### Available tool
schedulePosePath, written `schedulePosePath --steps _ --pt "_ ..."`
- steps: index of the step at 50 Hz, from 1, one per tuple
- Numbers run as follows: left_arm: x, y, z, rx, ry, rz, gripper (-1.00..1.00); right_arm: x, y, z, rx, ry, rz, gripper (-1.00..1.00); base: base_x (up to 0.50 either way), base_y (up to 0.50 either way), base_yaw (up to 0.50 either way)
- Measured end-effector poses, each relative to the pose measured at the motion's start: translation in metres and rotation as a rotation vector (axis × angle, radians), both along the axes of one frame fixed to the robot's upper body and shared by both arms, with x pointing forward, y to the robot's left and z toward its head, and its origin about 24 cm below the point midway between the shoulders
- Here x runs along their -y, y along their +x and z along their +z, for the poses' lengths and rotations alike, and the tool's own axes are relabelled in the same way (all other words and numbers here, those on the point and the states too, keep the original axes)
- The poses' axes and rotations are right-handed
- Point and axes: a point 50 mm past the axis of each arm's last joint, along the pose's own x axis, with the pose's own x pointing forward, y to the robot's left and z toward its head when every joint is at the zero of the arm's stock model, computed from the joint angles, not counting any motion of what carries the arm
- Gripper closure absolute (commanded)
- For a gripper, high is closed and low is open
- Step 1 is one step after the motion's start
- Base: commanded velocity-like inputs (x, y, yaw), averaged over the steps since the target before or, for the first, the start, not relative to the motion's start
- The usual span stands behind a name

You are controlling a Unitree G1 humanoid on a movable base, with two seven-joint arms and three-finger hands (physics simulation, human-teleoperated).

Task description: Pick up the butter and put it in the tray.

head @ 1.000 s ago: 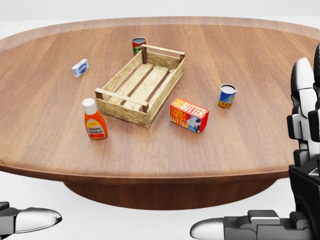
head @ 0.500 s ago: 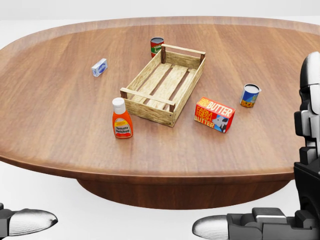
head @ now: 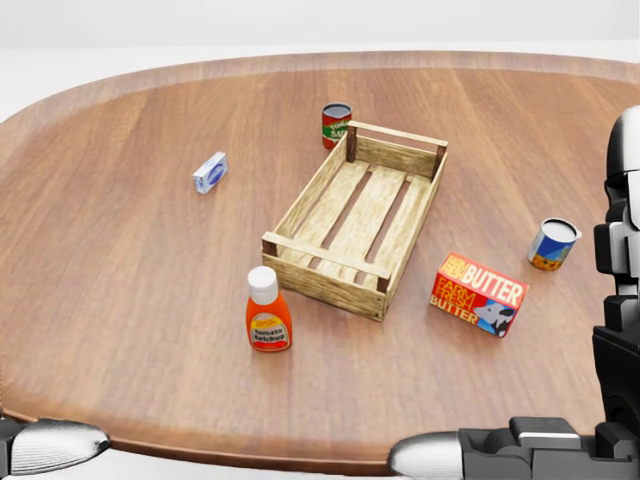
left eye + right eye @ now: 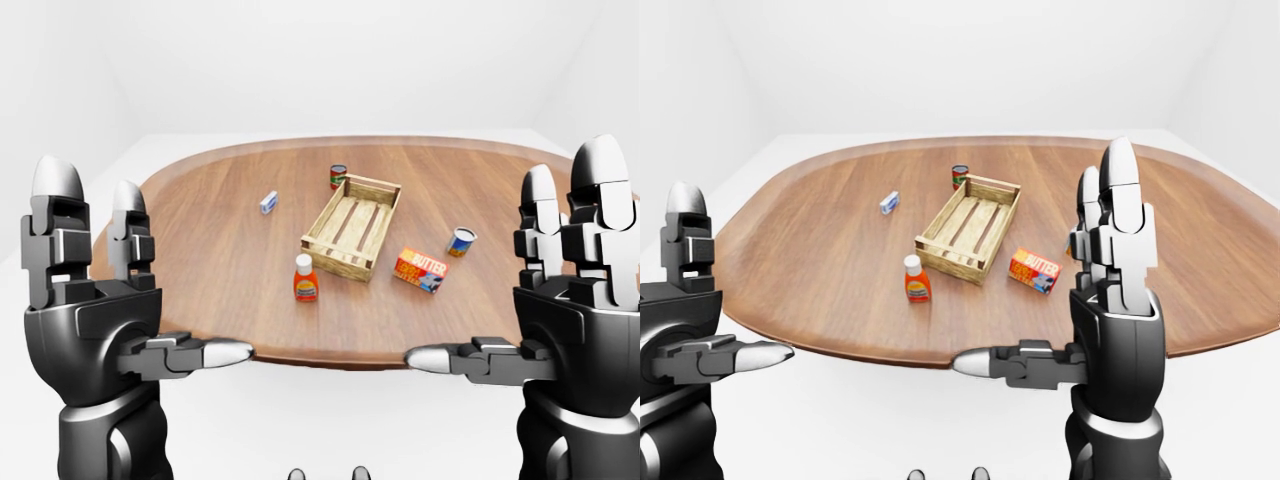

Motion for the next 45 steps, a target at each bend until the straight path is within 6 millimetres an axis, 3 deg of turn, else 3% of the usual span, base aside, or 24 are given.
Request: schedulePosePath --steps 14,45 --pt "0.0006 -0.0003 0.0000 0.000 0.000 -0.004 -1.00 0.0046 -0.0006 -0.0004 0.002 0.038 -0.002 -1.00 0.50 -0.21 0.00" --pt "-0.0018 -0.0026 0.0042 0.025 -0.011 0.002 -1.00 0.0043 -0.0005 -0.0009 -0.004 0.016 -0.018 -1.00 0.50 -0.01 0.00"
